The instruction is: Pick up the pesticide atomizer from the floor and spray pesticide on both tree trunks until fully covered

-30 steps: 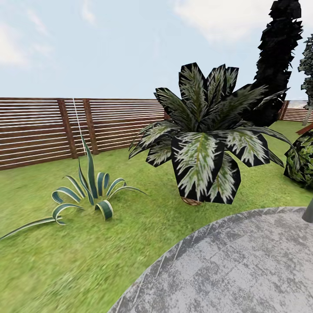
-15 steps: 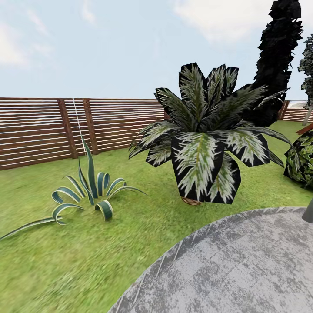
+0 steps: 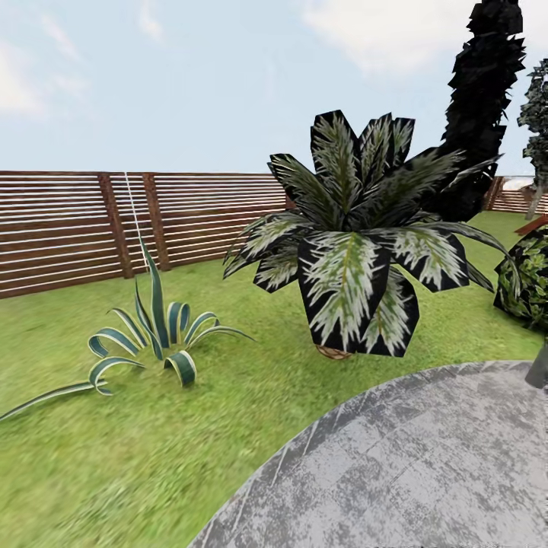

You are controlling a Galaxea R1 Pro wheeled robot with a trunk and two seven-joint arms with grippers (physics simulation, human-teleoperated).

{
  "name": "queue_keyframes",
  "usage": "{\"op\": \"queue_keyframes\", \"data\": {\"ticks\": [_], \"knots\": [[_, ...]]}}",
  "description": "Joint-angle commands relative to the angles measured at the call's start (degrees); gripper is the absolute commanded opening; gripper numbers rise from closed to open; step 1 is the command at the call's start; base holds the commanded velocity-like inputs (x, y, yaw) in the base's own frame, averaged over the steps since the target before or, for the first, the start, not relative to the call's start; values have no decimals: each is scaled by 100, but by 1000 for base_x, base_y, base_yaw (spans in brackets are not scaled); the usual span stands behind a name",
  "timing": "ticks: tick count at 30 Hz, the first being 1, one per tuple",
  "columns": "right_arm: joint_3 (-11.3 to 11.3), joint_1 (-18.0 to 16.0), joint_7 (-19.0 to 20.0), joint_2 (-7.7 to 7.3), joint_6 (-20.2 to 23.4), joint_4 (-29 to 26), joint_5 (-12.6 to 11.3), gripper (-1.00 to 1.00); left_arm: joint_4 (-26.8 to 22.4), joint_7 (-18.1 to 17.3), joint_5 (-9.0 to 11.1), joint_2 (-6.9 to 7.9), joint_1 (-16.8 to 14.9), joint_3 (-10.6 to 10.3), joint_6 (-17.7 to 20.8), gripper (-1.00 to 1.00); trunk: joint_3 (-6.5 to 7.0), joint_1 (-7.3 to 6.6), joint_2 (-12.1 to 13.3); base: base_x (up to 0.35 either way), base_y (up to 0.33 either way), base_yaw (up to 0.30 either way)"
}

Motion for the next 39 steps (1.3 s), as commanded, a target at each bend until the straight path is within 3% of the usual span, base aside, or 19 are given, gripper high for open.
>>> {"op": "queue_keyframes", "data": {"ticks": [1,16,24,39], "knots": [[-1,0,0,-24,-1,-2,-2,100,22,-8,0,8,1,-2,-12,100,1,0,0,0,0,-234],[-18,-1,6,-38,3,30,-20,100,36,-31,-2,-2,3,-12,-41,100,-12,0,0,0,0,-291],[-373,-1,8,-39,7,32,-13,100,21,-62,1,0,1,-5,-49,100,-13,0,0,0,0,-300],[-408,-1,8,-37,6,40,-18,100,27,-66,23,7,-3,-1,-41,100,-337,330,-601,0,0,-256]]}}
